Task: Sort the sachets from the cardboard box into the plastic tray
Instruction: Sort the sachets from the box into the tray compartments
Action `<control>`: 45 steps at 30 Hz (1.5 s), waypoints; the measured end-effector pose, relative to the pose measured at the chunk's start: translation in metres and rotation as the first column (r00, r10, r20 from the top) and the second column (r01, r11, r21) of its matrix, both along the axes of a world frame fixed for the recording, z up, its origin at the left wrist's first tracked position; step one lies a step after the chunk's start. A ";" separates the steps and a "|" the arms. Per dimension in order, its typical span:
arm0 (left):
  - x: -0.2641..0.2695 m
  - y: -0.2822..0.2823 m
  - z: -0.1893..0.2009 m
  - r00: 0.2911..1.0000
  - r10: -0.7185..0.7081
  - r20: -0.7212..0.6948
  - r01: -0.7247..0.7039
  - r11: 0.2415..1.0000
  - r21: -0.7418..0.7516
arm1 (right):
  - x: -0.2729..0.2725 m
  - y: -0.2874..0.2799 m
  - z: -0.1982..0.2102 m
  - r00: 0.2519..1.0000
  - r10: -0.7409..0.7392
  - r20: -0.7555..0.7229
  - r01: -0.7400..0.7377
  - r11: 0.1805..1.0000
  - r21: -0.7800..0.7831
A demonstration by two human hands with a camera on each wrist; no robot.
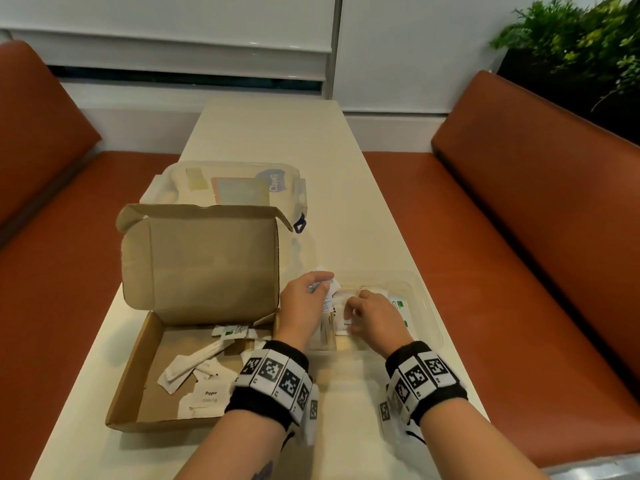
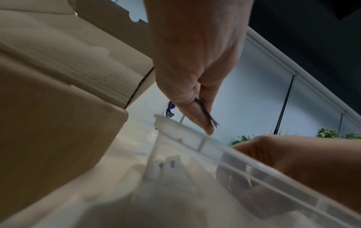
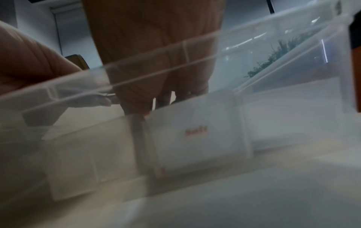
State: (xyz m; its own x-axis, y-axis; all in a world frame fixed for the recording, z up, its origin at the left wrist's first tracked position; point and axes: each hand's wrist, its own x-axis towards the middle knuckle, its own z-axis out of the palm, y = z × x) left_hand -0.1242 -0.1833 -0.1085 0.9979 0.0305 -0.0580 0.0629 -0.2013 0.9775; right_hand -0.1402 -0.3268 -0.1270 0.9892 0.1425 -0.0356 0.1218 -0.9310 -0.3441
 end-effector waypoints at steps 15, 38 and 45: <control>-0.006 0.008 0.000 0.987 -0.150 -0.066 0.141 0.983 -0.114 | 0.006 0.001 0.012 0.957 -0.288 0.037 0.245 0.870 0.427; -0.004 0.004 0.010 0.999 -0.053 -0.008 0.053 0.997 -0.062 | -0.006 0.005 0.024 0.890 -0.294 -0.348 0.385 0.075 0.920; -0.004 0.005 0.012 0.989 -0.140 0.039 0.133 0.981 0.139 | -0.010 0.001 0.022 0.921 -0.252 -0.297 0.384 0.457 0.802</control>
State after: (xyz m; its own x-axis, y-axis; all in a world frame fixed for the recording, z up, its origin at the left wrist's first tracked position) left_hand -0.1280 -0.1782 -0.0970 0.9947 -0.1019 -0.0143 -0.0208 -0.3353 0.9419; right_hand -0.1506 -0.3263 -0.1046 0.9679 -0.1542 -0.1983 -0.2228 -0.1626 -0.9612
